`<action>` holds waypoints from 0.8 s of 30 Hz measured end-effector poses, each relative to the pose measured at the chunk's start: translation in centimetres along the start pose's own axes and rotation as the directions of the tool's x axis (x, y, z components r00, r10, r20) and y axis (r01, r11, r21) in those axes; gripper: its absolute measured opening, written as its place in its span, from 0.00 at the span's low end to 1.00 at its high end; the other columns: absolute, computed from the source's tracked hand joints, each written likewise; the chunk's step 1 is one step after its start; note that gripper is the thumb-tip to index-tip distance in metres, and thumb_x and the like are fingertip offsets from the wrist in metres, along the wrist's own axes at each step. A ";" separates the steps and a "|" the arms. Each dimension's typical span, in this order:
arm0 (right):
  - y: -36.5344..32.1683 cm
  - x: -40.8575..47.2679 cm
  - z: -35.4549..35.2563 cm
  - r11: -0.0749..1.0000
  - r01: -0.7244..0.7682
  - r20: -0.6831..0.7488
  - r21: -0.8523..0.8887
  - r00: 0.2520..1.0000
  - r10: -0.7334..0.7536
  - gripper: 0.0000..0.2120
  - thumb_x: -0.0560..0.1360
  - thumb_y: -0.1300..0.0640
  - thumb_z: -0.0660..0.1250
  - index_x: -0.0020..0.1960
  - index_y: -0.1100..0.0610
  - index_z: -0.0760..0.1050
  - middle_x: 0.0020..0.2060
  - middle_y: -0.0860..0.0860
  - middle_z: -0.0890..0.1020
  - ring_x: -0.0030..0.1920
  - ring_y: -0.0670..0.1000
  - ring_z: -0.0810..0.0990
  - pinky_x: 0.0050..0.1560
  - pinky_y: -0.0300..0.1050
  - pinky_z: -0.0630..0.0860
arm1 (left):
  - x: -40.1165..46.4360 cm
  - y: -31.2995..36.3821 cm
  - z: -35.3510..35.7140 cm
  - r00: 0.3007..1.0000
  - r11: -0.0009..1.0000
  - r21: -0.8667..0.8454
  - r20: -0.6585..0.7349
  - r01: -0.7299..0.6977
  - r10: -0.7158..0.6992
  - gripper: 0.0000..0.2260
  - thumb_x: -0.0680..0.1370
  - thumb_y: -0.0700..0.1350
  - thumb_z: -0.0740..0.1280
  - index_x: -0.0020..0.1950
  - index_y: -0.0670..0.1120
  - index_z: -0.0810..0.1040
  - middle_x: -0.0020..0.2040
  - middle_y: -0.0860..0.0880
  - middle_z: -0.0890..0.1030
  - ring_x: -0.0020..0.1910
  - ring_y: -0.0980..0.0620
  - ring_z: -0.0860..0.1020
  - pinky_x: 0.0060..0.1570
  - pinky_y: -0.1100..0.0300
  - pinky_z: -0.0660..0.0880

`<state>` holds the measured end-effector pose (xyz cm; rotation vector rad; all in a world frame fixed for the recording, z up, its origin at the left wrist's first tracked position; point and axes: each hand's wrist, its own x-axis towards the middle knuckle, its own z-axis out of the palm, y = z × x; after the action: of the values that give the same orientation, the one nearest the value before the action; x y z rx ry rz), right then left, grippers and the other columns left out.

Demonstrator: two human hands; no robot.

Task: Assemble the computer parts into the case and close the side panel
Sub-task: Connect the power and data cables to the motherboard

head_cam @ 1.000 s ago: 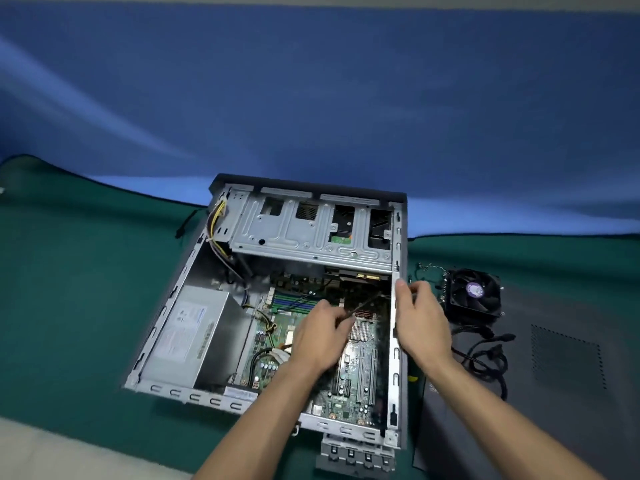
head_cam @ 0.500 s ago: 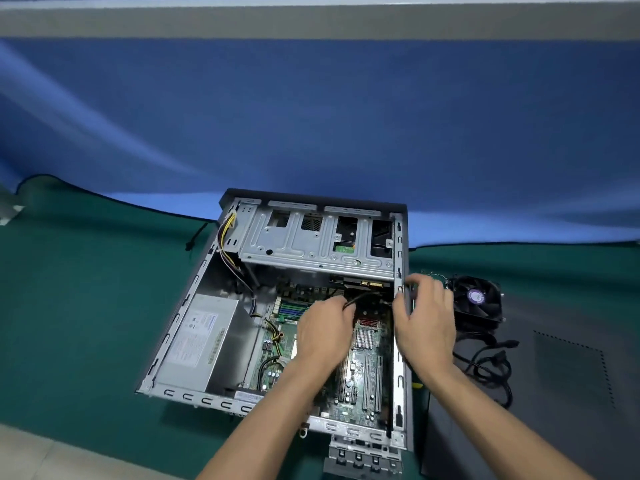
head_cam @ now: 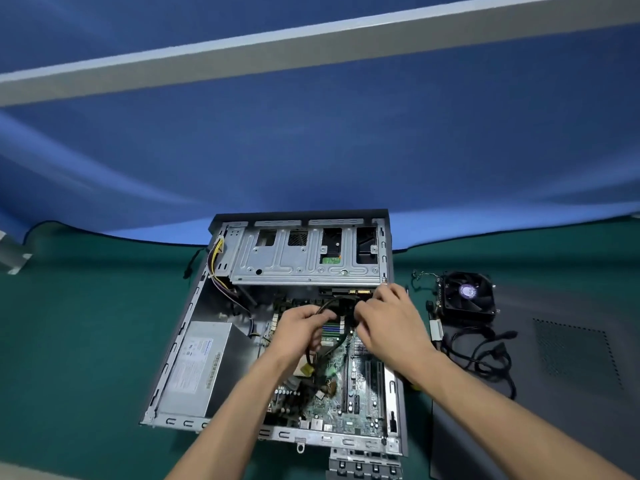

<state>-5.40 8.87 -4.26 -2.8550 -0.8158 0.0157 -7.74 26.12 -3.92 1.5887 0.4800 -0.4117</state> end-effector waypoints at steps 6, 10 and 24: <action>-0.4 0.8 -0.7 0.971 0.213 0.204 -0.110 0.961 -0.187 0.14 0.79 0.51 0.58 0.62 0.52 0.74 0.56 0.50 0.79 0.59 0.53 0.71 0.67 0.52 0.58 | -0.2 0.0 0.3 0.999 0.991 -0.128 -0.033 0.038 -0.042 0.09 0.79 0.33 0.59 0.47 0.36 0.79 0.24 0.51 0.68 0.25 0.55 0.65 0.28 0.63 0.64; -2.4 1.1 -0.2 0.947 0.315 0.442 -0.058 0.859 -0.259 0.16 0.77 0.56 0.62 0.64 0.51 0.74 0.59 0.50 0.77 0.59 0.53 0.74 0.61 0.51 0.70 | -0.3 -0.7 0.6 0.994 0.975 -0.219 -0.093 0.033 -0.055 0.07 0.77 0.31 0.61 0.48 0.34 0.79 0.26 0.50 0.70 0.26 0.55 0.68 0.28 0.65 0.65; -2.4 1.3 -0.3 0.974 0.222 0.402 0.040 0.889 -0.219 0.10 0.75 0.58 0.62 0.53 0.57 0.78 0.48 0.52 0.78 0.48 0.57 0.78 0.49 0.50 0.77 | -0.7 -2.5 -0.7 0.939 0.821 0.565 -0.231 -0.084 0.256 0.12 0.71 0.38 0.72 0.51 0.50 0.78 0.47 0.55 0.76 0.46 0.59 0.75 0.45 0.71 0.69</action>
<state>-5.53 11.55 -3.46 -2.7816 -1.2142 0.5943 -9.66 26.93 -5.58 2.2596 0.4618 -0.1703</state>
